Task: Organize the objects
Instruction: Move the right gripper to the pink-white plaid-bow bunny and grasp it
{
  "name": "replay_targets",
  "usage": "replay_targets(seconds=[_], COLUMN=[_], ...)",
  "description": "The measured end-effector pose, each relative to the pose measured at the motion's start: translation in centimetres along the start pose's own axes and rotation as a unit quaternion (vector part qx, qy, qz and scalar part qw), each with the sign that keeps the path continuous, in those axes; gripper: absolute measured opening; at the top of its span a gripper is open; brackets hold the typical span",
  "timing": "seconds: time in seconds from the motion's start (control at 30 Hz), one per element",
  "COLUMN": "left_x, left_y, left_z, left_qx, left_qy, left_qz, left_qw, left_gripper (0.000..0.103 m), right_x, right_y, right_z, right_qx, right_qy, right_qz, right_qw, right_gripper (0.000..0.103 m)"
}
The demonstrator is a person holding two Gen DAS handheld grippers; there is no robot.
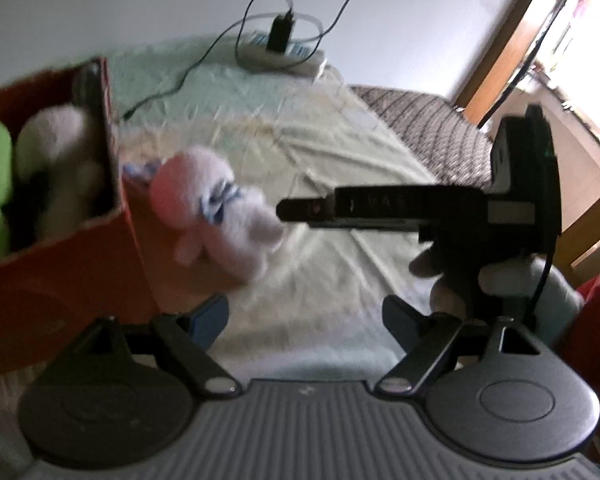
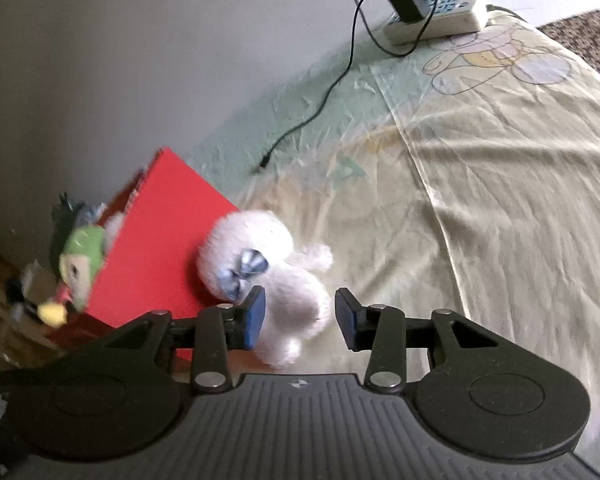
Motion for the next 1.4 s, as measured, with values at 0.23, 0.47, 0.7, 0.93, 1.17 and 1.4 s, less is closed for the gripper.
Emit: replay_targets(seconds=[0.23,0.47,0.7,0.93,1.17,1.4], left_x=[-0.5,0.1,0.1,-1.5,-1.7,-0.2], left_y=[0.7,0.9,1.1,1.0,1.6,3.5], left_z=[1.8,2.4,2.1,1.4,1.3,1.5], left_qx=[0.024,0.031,0.016,-0.022,-0.026,-0.028], left_qy=[-0.034,-0.049,-0.041,-0.026,-0.023,-0.045], left_qz=[0.01,0.009,0.018,0.042,0.046,0.048], left_qw=[0.9991,0.9982,0.9989,0.9985,0.9983,0.9974], left_gripper=[0.084,0.084,0.084,0.084,0.084,0.085], right_x=[-0.4,-0.5,-2.0,-5.7,-4.3,-1.5], right_y=[3.0,3.0,0.4,-2.4,-4.0,-1.6], right_z=[-0.2,0.8,0.9,0.8,0.5,-1.6], right_qx=[0.017,0.054,0.067,0.073,0.066,0.047], right_qy=[0.006,0.012,0.023,0.035,0.035,0.09], right_qz=[0.032,0.045,0.052,0.103,0.079,0.037], right_qw=[0.999,0.997,0.996,0.991,0.994,0.994], right_gripper=[0.045,0.031,0.029,0.03,0.046,0.052])
Point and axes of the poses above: each gripper's, at about its wrist camera, not at the fingertips, and y roughly the way its jaws point, z to its left, x to its top, the point moved 10 cm from there along y, roughly the way its jaws point, and after that the axes turned 5 degrees about -y, right-handed, at the moved point
